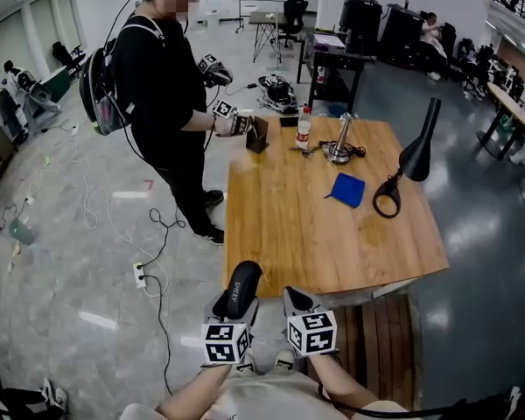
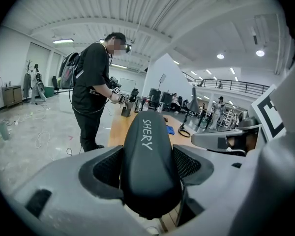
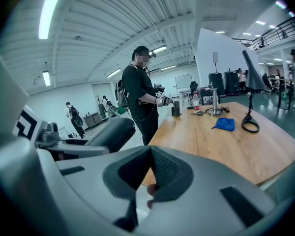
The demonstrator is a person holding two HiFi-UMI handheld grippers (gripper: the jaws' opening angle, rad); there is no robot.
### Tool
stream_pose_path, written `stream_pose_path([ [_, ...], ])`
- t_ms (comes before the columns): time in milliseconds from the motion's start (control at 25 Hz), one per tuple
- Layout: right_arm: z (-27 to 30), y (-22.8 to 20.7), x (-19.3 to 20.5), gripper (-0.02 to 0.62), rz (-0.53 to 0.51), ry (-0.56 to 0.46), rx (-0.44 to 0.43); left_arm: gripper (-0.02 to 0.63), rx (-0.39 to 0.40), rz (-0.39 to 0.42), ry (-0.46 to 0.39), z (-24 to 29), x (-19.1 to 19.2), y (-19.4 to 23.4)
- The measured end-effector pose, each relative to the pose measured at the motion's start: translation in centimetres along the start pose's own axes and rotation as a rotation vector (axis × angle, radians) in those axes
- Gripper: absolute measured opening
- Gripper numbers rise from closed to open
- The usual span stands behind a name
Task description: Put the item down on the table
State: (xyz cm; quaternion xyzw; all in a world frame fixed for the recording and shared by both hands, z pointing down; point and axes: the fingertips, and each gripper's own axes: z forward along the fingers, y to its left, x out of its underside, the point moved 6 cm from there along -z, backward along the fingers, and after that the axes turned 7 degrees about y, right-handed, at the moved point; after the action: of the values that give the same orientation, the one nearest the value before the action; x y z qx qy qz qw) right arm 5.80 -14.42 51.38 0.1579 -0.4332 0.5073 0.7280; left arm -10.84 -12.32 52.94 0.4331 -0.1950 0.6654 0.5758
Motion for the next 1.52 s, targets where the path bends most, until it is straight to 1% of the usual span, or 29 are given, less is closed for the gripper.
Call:
stream_pose_path([
  [200,2.4,-1.3,-0.9,-0.001,-0.005,0.006,0.006,0.327,-0.008,0.009,0.032,3.0,-0.6,1.2],
  [360,5.8,-2.5,-1.2,-0.002,-0.014,0.032,0.012,0.327,-0.023,-0.024,0.054,6.2,-0.7,2.7],
  [640,12.3,-5.9,0.5,-0.002,0.019,0.083,0.035,0.327,-0.059,-0.053,0.106,14.1,1.5,4.8],
  [720,14.0,-6.7,1.1,-0.002,0.026,0.097,0.039,0.327,-0.057,-0.055,0.122,16.6,2.1,5.3],
  [840,15.7,-7.6,2.0,-0.002,0.036,0.117,0.041,0.327,-0.069,-0.043,0.15,19.9,3.1,6.0],
  [960,16.4,-8.3,2.5,-0.001,0.05,0.127,0.043,0.327,-0.081,-0.054,0.184,22.7,4.0,6.7],
  [1120,17.0,-9.1,3.0,-0.002,0.047,0.142,0.034,0.327,-0.077,-0.057,0.219,25.1,5.0,7.0],
  [1320,17.5,-9.5,3.5,-0.001,0.043,0.153,0.017,0.327,-0.066,-0.088,0.238,26.5,5.5,7.4],
  [1520,17.4,-10.1,3.9,-0.002,0.043,0.161,0.016,0.328,-0.067,-0.064,0.243,26.9,5.6,7.0],
])
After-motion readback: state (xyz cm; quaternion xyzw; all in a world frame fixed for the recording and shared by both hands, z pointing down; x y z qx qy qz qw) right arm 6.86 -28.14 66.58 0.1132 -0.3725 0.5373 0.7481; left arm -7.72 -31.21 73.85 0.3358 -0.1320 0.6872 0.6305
